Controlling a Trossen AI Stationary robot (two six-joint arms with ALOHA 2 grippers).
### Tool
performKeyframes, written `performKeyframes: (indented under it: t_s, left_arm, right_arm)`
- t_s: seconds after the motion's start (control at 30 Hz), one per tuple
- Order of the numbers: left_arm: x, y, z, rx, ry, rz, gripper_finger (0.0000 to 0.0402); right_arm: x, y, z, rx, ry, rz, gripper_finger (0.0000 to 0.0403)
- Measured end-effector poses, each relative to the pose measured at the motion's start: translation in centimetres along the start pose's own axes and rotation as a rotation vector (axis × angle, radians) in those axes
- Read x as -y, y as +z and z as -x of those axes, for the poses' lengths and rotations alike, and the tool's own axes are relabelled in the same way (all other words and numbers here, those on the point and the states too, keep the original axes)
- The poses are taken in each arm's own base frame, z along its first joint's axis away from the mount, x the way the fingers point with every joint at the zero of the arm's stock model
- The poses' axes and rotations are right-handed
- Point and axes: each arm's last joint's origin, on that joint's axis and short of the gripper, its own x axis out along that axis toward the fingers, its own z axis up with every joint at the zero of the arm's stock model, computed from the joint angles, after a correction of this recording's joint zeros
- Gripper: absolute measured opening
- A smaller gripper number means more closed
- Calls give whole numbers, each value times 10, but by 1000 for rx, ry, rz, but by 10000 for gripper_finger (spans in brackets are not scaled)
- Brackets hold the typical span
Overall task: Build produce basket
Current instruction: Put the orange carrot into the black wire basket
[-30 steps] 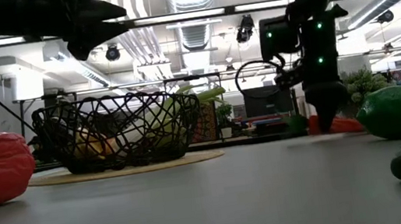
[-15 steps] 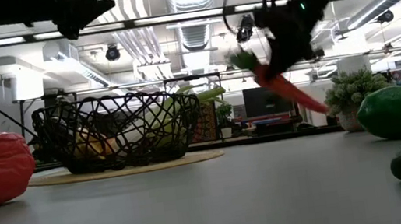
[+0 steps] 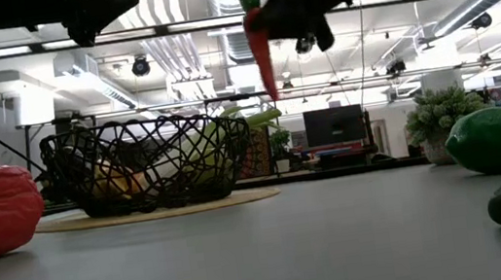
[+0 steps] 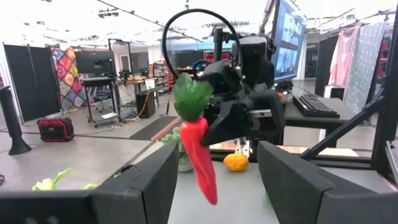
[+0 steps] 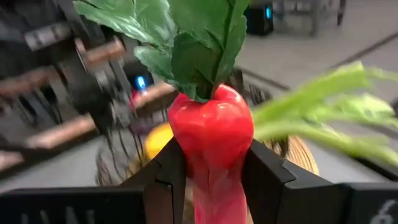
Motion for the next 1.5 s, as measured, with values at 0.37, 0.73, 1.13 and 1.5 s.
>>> performKeyframes:
  t_s: [0.37, 0.73, 1.13, 1.5]
  left_arm:
    - [-1, 3, 4, 16, 1, 4, 202]
    - [-2, 5, 6, 29, 2, -18, 202]
    - [-2, 6, 7, 33, 2, -18, 202]
    - [-2, 6, 6, 31, 2, -19, 202]
  right_arm:
    - [-2, -17, -43, 327, -105, -108, 108]
    - [8, -49, -98, 395, -357, -69, 110]
    - [6, -63, -128, 386, -484, -32, 137]
    - [7, -75, -139, 361, -499, -49, 206]
